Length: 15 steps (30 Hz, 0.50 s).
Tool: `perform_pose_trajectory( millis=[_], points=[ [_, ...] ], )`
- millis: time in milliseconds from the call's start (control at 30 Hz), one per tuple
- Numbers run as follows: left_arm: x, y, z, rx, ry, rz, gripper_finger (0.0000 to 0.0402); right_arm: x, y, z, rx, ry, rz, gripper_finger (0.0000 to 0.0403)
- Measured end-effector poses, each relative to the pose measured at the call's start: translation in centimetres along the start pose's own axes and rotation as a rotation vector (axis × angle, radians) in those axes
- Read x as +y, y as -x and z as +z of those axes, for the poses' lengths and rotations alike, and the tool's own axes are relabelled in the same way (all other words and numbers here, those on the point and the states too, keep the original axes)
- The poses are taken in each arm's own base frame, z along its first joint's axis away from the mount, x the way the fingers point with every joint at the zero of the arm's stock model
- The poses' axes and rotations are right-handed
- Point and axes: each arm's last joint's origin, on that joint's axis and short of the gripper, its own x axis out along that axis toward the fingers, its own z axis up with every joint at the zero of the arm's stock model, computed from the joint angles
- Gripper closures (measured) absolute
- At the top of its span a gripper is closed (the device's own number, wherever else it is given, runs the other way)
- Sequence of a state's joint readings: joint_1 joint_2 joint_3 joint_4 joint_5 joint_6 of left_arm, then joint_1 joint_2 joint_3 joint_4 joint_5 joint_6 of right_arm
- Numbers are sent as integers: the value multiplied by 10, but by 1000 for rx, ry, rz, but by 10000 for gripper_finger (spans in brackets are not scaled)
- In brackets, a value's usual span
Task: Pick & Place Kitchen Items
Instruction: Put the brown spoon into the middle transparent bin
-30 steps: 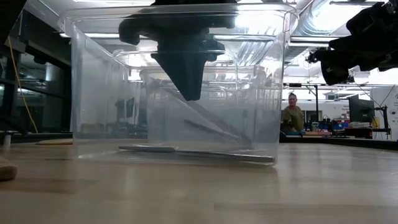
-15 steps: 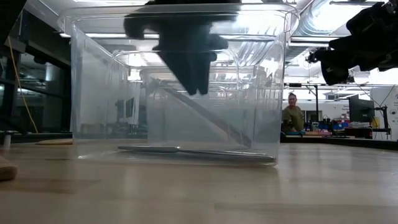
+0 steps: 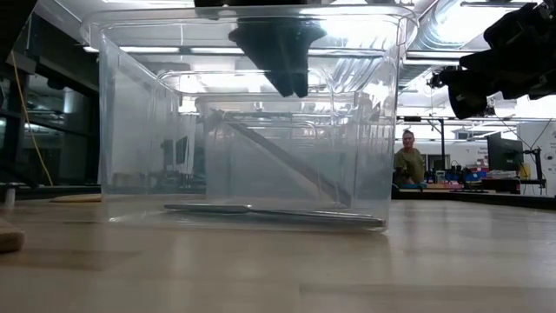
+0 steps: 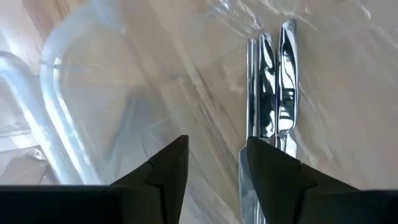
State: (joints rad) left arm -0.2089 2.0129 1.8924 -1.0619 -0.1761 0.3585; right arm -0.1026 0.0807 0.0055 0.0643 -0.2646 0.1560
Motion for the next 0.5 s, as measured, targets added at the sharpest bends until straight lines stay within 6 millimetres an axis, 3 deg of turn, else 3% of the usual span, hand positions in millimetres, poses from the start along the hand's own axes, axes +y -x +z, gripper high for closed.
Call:
perform_pose_trajectory(
  millis=[500],
  points=[
    [10, 43, 1, -35, 92, 83, 242, 0, 0, 0, 0, 0, -1, 237]
  ],
)
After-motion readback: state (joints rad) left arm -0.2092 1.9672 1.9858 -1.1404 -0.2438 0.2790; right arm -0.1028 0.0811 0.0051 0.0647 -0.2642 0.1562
